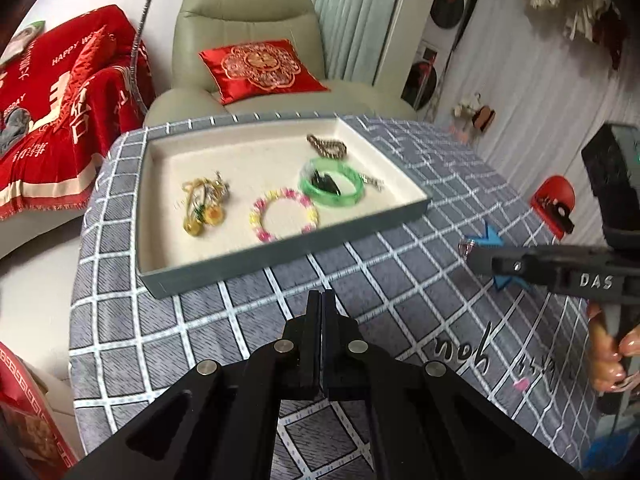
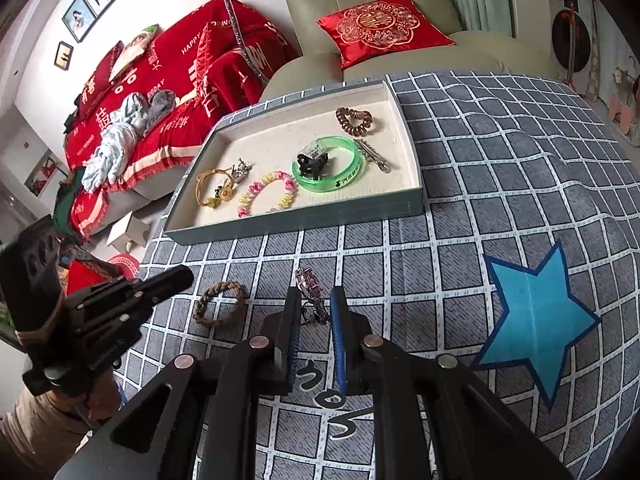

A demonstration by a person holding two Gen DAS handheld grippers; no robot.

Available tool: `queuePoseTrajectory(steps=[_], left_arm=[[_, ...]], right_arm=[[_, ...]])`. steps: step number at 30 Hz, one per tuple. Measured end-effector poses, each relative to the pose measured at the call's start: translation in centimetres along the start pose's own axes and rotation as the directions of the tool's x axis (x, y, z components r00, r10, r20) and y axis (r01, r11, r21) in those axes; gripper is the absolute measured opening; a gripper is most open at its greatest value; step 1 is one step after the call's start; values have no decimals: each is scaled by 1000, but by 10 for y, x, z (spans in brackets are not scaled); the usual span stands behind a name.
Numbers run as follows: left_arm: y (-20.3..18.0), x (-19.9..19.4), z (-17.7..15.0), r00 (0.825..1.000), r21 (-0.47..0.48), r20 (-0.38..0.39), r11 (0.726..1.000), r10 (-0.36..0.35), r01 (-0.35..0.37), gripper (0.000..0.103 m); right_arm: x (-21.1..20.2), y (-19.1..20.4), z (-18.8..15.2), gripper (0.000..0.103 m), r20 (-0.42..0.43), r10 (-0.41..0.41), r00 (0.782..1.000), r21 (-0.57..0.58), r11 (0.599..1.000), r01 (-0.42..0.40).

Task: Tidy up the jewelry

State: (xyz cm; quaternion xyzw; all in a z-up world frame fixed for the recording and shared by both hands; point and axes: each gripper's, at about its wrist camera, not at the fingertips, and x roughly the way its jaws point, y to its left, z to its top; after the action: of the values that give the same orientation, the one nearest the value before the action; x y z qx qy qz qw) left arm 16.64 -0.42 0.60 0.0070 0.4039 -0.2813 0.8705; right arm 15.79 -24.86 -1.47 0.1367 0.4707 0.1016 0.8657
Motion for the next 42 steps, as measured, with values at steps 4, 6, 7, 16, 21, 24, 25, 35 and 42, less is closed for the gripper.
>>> queuePoseTrajectory(steps=[4, 6, 7, 16, 21, 24, 25, 35, 42], left_arm=[[3, -2, 1, 1000, -2, -9, 1000, 10, -10, 16], [-2, 1, -3, 997, 32, -25, 997, 69, -68, 16], [-5, 3, -6, 995, 50, -33, 994, 98, -96, 16], [1, 0, -19, 980, 27, -24, 980, 198, -197, 16], [11, 2, -21, 976, 8, -43, 976, 216, -215, 16], [12, 3, -22, 977, 0, -55, 978, 208, -208, 16], [12, 3, -23, 977, -2, -56, 978, 208, -208, 18], [14, 41, -20, 948, 62, -14, 946, 319, -318, 103], [21, 100, -13, 954, 149, -87, 951, 286, -272, 103]], right_arm=[[0, 3, 2, 16, 1, 8, 1000, -5, 1000, -8], [2, 4, 0, 16, -3, 11, 1000, -6, 1000, -11], [3, 4, -1, 16, -7, 14, 1000, -4, 1000, -14], [1, 0, -10, 16, -12, 24, 1000, 4, 1000, -24], [0, -3, -14, 16, -12, 28, 1000, 14, 1000, -27], [0, -4, -16, 16, -14, 30, 999, 16, 999, -30], [0, -4, -17, 16, -15, 30, 999, 16, 999, -30], [-1, -3, -18, 16, -15, 32, 999, 17, 999, -32], [-3, -1, -21, 16, -15, 33, 999, 18, 999, -33]])
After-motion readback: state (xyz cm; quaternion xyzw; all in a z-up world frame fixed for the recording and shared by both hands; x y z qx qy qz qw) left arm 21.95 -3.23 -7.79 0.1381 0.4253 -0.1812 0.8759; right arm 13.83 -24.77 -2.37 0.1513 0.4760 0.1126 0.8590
